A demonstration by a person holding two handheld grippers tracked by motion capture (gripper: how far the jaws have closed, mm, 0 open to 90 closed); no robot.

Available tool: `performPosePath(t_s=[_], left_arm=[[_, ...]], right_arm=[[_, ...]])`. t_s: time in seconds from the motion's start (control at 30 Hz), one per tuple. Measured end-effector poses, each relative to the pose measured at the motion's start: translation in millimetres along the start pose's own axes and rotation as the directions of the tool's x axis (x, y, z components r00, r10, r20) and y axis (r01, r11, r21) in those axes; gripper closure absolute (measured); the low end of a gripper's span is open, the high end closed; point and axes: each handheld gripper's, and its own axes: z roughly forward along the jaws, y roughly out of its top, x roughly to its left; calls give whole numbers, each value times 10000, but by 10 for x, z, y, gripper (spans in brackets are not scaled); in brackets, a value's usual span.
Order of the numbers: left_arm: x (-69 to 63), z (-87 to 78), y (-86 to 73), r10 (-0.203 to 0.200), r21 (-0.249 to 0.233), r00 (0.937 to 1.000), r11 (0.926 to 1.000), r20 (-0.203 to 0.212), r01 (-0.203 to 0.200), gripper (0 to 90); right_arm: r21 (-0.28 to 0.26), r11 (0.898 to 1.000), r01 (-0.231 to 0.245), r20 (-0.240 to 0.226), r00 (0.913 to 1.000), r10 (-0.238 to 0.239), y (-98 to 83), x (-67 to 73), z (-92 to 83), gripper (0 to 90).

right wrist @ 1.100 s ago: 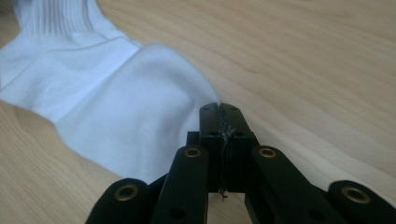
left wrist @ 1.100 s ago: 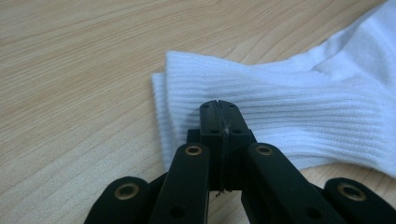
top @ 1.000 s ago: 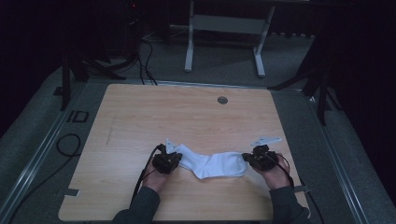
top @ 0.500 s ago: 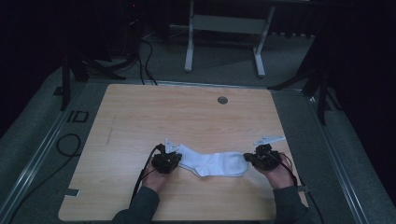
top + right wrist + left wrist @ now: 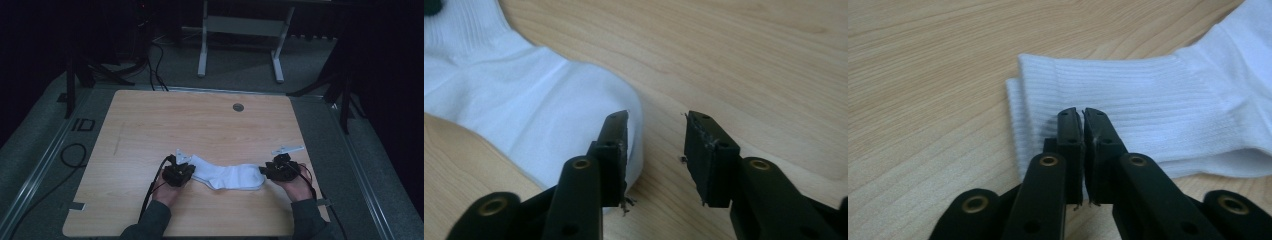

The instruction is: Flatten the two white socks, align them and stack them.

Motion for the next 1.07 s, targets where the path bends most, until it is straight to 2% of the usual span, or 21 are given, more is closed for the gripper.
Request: performPosePath(t_s=[0.07,0.23,0.53,0.77,0.97,1.07], left_arm=[[-9,-11,1,-44,-54,9999,10000,97,45,794],[-8,-38,7,-9,-154,9998,9999,173,11,768],[80,-103,44,-170,-401,9999,9991,-8,169,742],[198,-162,57,-132,-234,9989,9997,-457,121,712],[349,-236,45,-559,-279,9957,9982,-744,539,706],[423,-270,43,-621,-253,9928,9979,-1025,598,698]], right_arm=[[-151,9999,-56,-18,10000,56,0,-10,-32,584],[-245,9996,-115,7,9999,116,-10,-20,-62,568],[-338,9990,-284,3,9996,284,-21,-49,-72,552],[-323,9986,-423,-12,9991,423,-51,-82,-59,540],[-332,9980,-533,-17,9986,532,-76,-101,-50,539],[-377,9974,-619,-15,9981,619,-90,-121,-55,539]])
